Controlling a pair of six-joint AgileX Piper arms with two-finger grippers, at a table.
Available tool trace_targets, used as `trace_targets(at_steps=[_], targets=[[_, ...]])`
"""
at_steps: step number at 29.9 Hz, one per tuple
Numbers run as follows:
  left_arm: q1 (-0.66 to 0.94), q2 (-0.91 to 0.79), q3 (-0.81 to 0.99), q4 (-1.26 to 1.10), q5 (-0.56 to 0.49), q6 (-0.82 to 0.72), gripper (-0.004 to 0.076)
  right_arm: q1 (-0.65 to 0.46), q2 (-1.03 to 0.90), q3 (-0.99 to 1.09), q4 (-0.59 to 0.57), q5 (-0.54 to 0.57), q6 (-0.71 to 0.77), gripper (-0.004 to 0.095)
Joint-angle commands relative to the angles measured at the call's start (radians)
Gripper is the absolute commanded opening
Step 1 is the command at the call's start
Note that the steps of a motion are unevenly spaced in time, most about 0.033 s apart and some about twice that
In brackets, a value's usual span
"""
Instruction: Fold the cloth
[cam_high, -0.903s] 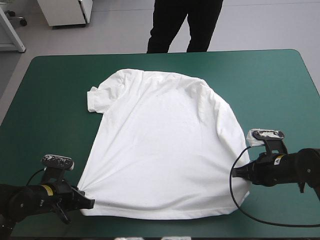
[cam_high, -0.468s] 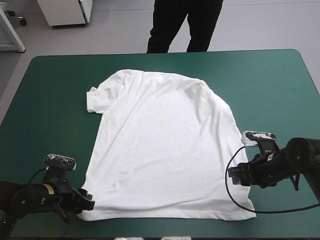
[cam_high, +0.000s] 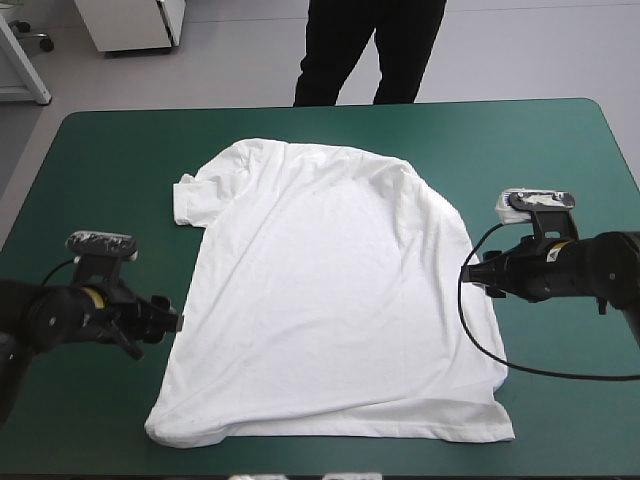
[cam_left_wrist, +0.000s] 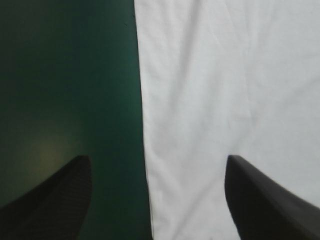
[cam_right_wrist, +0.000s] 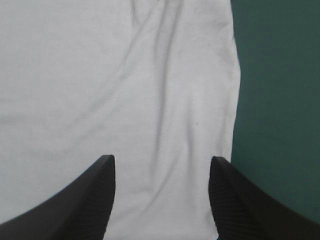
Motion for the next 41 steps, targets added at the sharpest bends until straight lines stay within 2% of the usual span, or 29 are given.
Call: trace_targets(at_steps=[1, 12, 17, 24, 33, 41], targets=[[-0.001, 0.134, -0.12, 0.024, -0.071, -0.013, 0.0529, -0.008, 0.035, -0.075, -0.024, -0.042, 0.008, 0.0511], [0.019, 0.555, -0.455, 0.038, -0.057, -0.009, 0.0529, -0.01, 0.155, -0.115, -0.032, -0.082, 0.033, 0.048], [0.046, 0.683, -0.555, 0.039, -0.036, 0.012, 0.0529, -0.01, 0.159, -0.115, -0.04, -0.088, 0.033, 0.0466], [0.048, 0.81, -0.587, 0.044, -0.065, 0.018, 0.0511, -0.01, 0.162, -0.115, -0.04, -0.092, 0.033, 0.0441], [0.048, 0.923, -0.587, 0.042, -0.128, 0.018, 0.0393, -0.01, 0.162, -0.115, -0.04, -0.09, 0.033, 0.0441], [0.048, 1.0, -0.587, 0.023, -0.138, 0.018, 0.0372, -0.01, 0.162, -0.115, -0.04, -0.077, 0.033, 0.0441]])
